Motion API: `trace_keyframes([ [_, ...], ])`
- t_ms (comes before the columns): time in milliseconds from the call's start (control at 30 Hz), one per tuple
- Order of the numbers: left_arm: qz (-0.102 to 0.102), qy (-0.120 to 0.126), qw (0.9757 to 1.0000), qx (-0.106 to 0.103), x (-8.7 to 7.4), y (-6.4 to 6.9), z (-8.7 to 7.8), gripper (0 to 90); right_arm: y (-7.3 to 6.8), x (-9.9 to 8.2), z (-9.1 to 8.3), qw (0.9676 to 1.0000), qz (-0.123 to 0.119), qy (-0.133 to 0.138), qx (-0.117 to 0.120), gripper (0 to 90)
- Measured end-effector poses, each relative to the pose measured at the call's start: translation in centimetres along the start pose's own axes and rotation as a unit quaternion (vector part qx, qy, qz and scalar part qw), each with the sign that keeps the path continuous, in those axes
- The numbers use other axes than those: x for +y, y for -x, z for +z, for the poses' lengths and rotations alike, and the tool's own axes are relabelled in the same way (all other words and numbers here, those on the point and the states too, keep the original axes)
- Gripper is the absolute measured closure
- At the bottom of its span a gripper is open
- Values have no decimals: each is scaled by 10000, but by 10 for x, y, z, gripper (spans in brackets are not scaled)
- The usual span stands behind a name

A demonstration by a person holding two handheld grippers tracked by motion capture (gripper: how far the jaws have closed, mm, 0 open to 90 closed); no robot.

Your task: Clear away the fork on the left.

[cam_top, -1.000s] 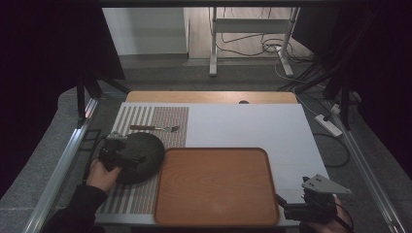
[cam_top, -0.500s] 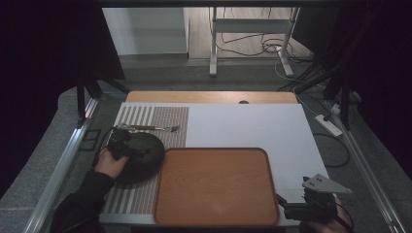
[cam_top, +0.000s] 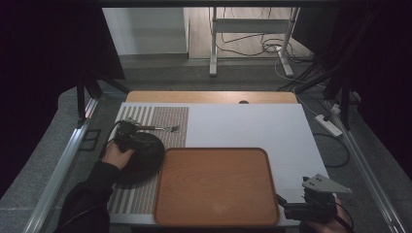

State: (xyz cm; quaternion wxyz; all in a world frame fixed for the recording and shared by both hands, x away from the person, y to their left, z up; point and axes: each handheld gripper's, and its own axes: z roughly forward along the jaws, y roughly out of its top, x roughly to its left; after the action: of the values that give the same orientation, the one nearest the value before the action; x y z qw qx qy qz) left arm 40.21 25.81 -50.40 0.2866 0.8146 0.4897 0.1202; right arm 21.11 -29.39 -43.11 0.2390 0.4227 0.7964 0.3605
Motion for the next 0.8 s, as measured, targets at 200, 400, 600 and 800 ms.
trace_keyframes([
  [200,12,-49,10000,-27,7,-4,6,0,0,0,0,10000,-6,-14,0,0],
  [400,-20,-39,10000,-80,15,-11,13,0,0,0,0,10000,-11,-14,14,0],
  [600,-79,-61,9999,-25,25,-18,19,12,0,0,0,10000,-10,-15,10,0],
  [800,-178,10,9998,39,31,-28,18,132,0,0,0,10000,-9,-10,21,0],
])
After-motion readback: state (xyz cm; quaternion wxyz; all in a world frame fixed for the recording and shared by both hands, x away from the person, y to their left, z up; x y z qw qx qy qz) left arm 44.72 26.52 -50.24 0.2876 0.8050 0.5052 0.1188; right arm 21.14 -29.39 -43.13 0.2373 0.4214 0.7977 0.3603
